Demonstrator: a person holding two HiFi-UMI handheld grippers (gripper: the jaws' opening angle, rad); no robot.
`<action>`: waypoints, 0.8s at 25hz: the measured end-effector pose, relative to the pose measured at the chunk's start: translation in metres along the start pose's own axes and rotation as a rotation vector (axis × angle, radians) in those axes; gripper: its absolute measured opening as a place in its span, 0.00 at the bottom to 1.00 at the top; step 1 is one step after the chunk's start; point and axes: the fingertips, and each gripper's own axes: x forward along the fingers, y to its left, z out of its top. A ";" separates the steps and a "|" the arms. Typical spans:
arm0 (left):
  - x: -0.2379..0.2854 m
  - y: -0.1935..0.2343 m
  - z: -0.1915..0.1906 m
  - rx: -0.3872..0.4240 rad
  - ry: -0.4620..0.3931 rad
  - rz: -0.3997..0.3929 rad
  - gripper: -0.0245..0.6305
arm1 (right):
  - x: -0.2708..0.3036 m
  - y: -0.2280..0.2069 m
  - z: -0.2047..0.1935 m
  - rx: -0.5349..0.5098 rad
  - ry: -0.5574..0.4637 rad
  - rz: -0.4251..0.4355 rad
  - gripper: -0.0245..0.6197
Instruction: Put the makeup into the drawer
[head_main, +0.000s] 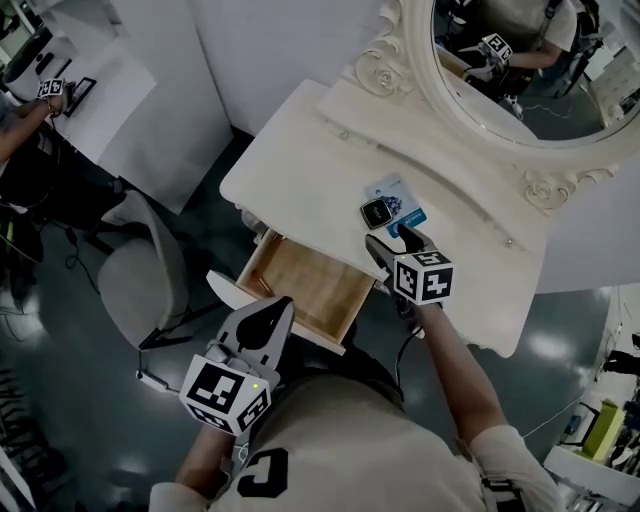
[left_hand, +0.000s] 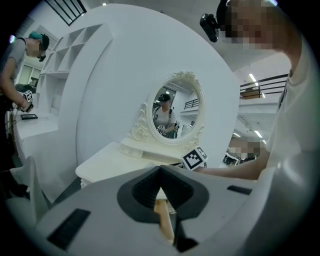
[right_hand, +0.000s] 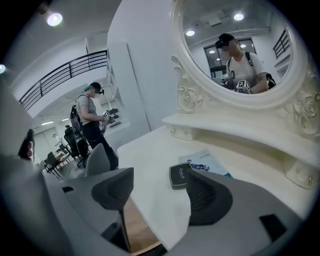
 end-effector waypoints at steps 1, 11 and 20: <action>-0.001 0.001 -0.001 -0.001 0.003 0.000 0.12 | 0.007 -0.005 0.002 -0.013 0.005 -0.015 0.52; -0.005 0.008 -0.008 -0.027 0.030 0.038 0.12 | 0.067 -0.045 -0.014 -0.102 0.172 -0.073 0.55; -0.007 0.020 -0.009 -0.034 0.046 0.089 0.12 | 0.092 -0.063 -0.034 -0.134 0.263 -0.104 0.55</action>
